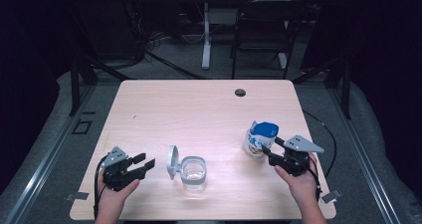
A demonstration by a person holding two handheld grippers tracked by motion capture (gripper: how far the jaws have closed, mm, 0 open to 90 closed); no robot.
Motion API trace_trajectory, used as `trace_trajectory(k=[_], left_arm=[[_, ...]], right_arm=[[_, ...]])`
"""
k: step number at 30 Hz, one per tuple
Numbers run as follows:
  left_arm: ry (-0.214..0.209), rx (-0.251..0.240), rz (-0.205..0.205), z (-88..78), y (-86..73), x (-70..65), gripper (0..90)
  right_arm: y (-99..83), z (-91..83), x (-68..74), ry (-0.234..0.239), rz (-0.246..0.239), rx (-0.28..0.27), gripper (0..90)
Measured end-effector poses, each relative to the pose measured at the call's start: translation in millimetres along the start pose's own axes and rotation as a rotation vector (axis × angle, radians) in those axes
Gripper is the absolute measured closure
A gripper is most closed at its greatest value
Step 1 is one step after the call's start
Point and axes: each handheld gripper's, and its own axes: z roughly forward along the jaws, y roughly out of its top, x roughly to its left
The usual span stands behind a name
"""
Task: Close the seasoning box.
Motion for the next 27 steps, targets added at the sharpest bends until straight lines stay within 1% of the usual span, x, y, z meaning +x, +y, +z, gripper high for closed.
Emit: trace_trajectory(k=[2, 4, 6, 7, 8, 11, 13, 16, 18, 19, 23, 27], left_arm=[[0.001, 0.000, 0.001, -0.2, 0.1, 0.1, 51.8], [0.000, 0.002, 0.002, 0.0, -0.1, 0.3, 51.8], [-0.001, 0.004, 0.002, 0.5, -0.8, 0.5, 51.8], [-0.001, 0.005, 0.001, 0.7, -1.0, 0.5, 51.9], [-0.001, 0.005, 0.002, 0.7, -1.1, 0.6, 51.9], [-0.001, 0.006, 0.005, 0.9, -1.2, 0.6, 51.9], [-0.001, 0.007, 0.000, 1.2, -1.5, 0.4, 52.0], [-0.002, 0.012, 0.005, 1.2, -1.6, 0.8, 52.0], [-0.001, 0.013, 0.003, 1.2, -1.8, 1.0, 52.0], [-0.001, 0.020, 0.002, 0.7, -1.7, 1.2, 52.0], [0.003, 0.014, -0.002, 1.2, -2.4, 1.3, 52.2], [0.003, 0.013, 0.002, 1.7, -2.8, 2.1, 52.3]], right_arm=[[2.3, 2.9, -0.8, 0.005, -0.001, 0.003, 44.0], [5.8, 6.9, -1.5, 0.006, -0.013, 0.023, 45.3], [6.5, 7.8, -2.0, 0.008, -0.013, 0.021, 45.8], [6.9, 9.2, -2.6, 0.013, 0.000, 0.015, 46.7], [8.3, 11.5, -4.7, 0.018, 0.009, 0.024, 47.2], [11.7, 13.5, -6.5, 0.022, 0.009, 0.019, 47.6], [14.6, 14.2, -7.4, 0.022, 0.006, 0.016, 48.0], [16.9, 15.2, -7.9, 0.025, 0.007, 0.012, 48.8], [18.6, 17.0, -7.4, 0.027, -0.006, 0.000, 50.4], [18.6, 17.0, -7.4, 0.027, -0.006, 0.000, 50.4], [18.0, 20.0, -6.1, 0.027, -0.021, 0.014, 53.2], [18.0, 19.6, -6.3, 0.028, -0.014, 0.013, 57.4]])
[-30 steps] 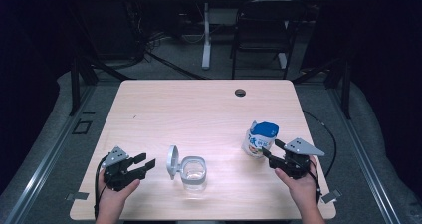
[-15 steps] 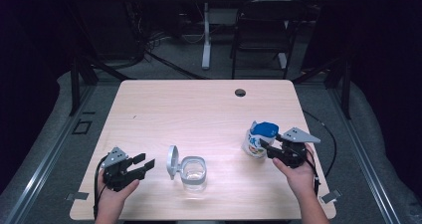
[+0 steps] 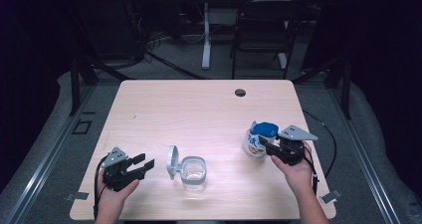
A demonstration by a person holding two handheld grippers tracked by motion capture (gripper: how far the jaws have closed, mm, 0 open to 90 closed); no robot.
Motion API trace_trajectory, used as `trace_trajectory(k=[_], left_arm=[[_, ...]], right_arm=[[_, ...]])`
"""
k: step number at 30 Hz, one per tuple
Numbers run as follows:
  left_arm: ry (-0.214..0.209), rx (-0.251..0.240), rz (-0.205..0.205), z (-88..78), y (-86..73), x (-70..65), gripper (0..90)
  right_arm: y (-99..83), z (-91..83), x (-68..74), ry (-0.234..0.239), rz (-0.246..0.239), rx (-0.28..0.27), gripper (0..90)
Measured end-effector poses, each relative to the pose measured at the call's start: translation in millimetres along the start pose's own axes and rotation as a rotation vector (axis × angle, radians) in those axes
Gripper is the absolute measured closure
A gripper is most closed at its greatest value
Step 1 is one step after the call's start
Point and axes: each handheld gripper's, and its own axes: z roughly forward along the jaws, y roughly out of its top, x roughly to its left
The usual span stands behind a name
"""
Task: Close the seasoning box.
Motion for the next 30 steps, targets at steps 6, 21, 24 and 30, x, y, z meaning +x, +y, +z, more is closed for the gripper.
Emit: trace_trajectory(k=[6, 21, 24, 30], left_arm=[[0.001, 0.004, -0.004, 1.4, -1.1, -0.2, 52.2], [0.004, 0.012, -0.006, 3.3, -2.2, 0.3, 53.1], [0.006, 0.013, -0.006, 3.3, -2.4, 1.0, 53.1], [0.002, 0.025, 0.006, 4.0, -2.2, 0.0, 53.1]], right_arm=[[0.9, -1.8, 1.1, -0.006, 0.001, 0.010, 65.7], [3.4, -4.8, 8.2, 0.033, -0.051, 0.036, 85.2], [2.7, -5.1, 9.3, 0.041, -0.046, 0.031, 87.3], [3.6, -6.5, 18.2, 0.045, -0.072, 0.032, 89.1]])
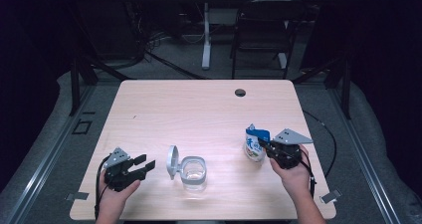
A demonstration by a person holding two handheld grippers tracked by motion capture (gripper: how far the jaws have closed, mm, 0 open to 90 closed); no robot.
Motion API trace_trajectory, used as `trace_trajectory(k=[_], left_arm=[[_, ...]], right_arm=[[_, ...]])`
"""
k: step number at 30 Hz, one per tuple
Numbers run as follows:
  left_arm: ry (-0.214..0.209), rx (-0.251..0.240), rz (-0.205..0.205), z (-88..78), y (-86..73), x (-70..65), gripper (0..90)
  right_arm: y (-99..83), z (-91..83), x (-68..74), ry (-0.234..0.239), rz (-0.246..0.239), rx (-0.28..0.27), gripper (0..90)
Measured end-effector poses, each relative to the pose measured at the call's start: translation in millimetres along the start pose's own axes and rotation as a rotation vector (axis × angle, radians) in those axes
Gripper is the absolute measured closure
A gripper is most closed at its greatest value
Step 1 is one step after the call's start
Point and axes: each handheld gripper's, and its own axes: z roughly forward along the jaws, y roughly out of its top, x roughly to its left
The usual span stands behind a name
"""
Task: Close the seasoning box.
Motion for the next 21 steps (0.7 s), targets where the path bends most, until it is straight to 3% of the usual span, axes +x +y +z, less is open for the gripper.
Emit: trace_trajectory(k=[11, 21], left_arm=[[0.000, -0.012, -0.005, 0.0, -0.3, 0.0, 53.5], [-0.002, -0.007, -0.004, 0.1, 0.0, -0.5, 53.6]], right_arm=[[-0.7, -4.1, 9.4, 0.018, 0.007, -0.013, 89.7], [5.7, -17.4, 29.1, 0.068, -0.006, -0.053, 89.7]])
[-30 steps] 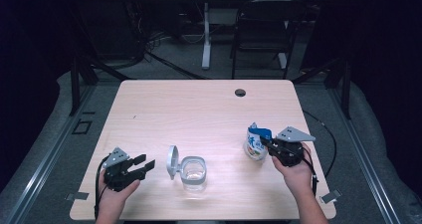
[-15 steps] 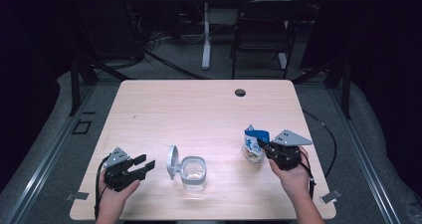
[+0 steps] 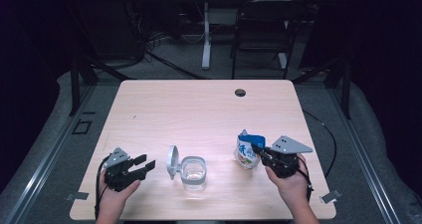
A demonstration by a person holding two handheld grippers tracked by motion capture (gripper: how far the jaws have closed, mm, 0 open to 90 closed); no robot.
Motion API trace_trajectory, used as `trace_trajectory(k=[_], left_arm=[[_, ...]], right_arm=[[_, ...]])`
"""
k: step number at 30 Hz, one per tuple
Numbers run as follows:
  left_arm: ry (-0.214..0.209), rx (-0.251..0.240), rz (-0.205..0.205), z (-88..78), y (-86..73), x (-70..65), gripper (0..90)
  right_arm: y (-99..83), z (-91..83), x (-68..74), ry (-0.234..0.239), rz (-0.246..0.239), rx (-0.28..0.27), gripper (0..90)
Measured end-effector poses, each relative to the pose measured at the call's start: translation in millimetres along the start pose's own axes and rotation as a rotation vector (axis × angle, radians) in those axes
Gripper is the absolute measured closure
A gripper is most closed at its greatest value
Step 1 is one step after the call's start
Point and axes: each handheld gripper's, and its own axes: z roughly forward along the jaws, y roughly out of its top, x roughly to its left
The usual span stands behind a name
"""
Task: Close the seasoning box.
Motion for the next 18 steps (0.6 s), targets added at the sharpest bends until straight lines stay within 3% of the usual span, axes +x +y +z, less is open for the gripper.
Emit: trace_trajectory(k=[8, 18], left_arm=[[-0.001, -0.002, 0.003, -0.9, 0.2, 0.3, 53.5], [-0.004, 0.003, 0.003, -1.4, 0.4, -0.3, 53.5]], right_arm=[[-3.9, -3.6, 10.7, 0.026, -0.005, 0.006, 89.7], [-13.6, -10.6, 14.7, 0.023, 0.002, 0.002, 89.7]])
